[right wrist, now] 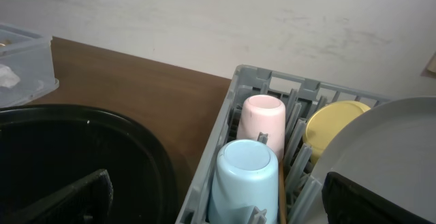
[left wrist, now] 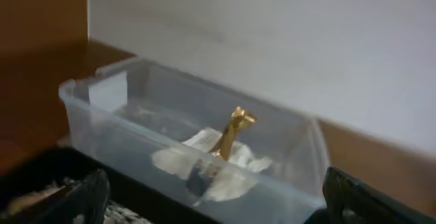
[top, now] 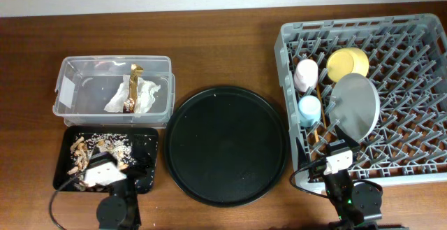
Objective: Sort waste into correct bins and load items into the dishwasher rack
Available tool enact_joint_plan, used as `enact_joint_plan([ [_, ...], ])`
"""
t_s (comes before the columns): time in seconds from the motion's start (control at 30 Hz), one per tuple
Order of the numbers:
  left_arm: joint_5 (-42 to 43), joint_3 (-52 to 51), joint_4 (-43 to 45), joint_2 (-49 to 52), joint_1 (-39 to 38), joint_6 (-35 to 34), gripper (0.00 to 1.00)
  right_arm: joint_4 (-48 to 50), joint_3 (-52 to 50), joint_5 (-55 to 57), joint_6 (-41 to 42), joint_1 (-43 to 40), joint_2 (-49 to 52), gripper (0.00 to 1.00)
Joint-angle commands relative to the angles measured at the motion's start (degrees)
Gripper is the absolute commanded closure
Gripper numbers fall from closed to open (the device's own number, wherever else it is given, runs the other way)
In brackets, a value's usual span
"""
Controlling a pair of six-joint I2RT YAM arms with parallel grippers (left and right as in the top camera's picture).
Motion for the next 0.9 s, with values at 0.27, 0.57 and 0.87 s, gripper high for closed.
enact_joint_plan([
  [0.27,20.5,-0.4,-1.6,-0.5,2.3,29.6,0.01,-0.4,-0.3,0.5,0.5,-0.4,-0.3,0.01],
  [0.57,12.2,-0.4,-0.4,-0.5,2.3,18.3,0.01,-0.4,-0.3,0.5,0.5,-0.4,-0.3,0.01],
  [0.87,12.5,-0.4,-0.6,-0.5,2.3,18.4,0.01,-0.4,-0.3,0.5,0.5,-0.4,-0.3,0.01],
])
